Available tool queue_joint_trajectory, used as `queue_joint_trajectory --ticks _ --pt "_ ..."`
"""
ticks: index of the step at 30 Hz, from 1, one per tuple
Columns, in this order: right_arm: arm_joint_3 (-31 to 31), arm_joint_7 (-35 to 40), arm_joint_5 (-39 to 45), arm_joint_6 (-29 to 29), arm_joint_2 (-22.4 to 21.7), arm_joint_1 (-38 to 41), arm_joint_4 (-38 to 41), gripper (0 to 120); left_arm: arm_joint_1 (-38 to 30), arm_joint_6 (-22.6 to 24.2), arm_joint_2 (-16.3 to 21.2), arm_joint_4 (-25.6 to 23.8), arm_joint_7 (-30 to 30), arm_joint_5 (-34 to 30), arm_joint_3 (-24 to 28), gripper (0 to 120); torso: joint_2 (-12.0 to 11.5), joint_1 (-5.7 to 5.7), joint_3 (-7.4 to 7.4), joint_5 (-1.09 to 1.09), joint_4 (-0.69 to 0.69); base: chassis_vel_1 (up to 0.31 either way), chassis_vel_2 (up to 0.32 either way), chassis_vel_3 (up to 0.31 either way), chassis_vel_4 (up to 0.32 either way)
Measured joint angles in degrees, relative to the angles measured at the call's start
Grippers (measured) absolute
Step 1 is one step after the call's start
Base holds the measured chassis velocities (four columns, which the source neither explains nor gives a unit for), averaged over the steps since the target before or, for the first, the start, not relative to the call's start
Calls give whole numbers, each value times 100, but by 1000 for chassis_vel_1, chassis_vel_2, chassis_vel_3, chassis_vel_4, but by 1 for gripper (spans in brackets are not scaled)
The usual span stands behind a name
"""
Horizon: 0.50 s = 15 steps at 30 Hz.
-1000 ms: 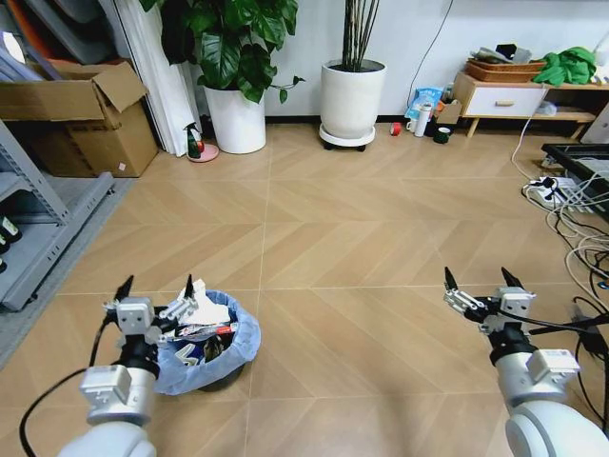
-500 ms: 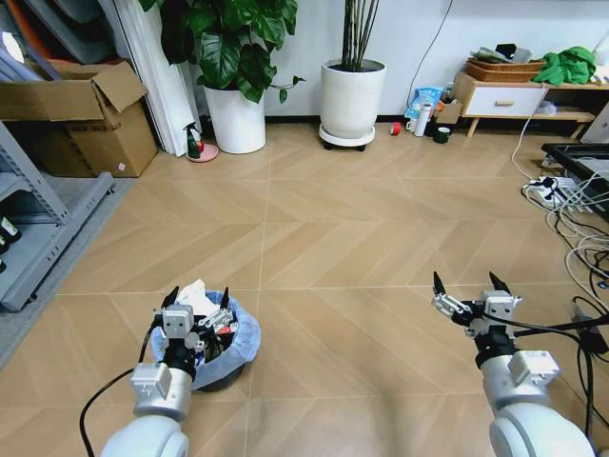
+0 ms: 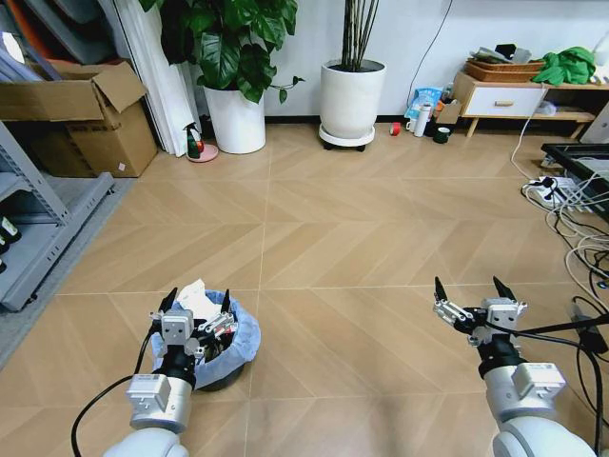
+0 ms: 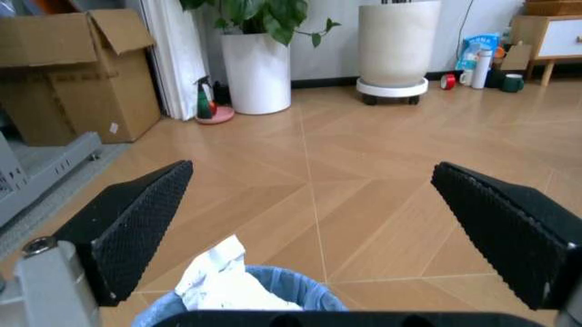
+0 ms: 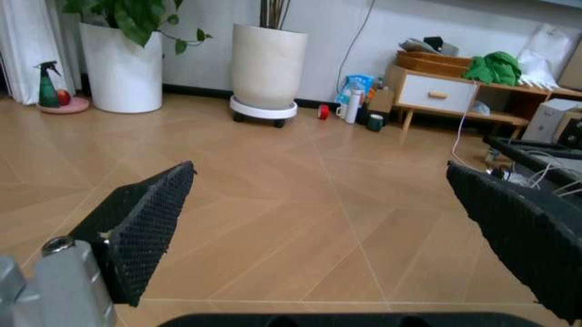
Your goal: Pick up the trash bin and place the garbage on the floor into it.
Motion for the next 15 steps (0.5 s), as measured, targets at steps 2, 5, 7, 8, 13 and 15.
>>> queue_joint_trajectory --ticks 2,5,7,8,13,15 --pt "0 0 1 1 0 0 0 100 -1 0 1 0 -2 -2 0 100 0 0 0 0 0 0 0 0 0" --pt "0 2 3 2 -1 1 0 100 -2 1 3 -1 -7 -6 0 100 0 0 0 0 0 0 0 0 0" --pt "0 3 3 3 -2 2 0 100 -2 2 3 0 -8 -7 -1 100 0 0 0 0 0 0 0 0 0" --pt "1 3 4 3 -2 2 0 100 -2 2 4 0 -9 -8 0 100 0 0 0 0 0 0 0 0 0" --pt "1 6 4 5 -3 4 0 100 -2 4 5 0 -12 -12 -1 100 0 0 0 0 0 0 0 0 0" --pt "1 6 4 5 -4 4 0 100 -2 5 6 0 -12 -13 -1 100 0 0 0 0 0 0 0 0 0"
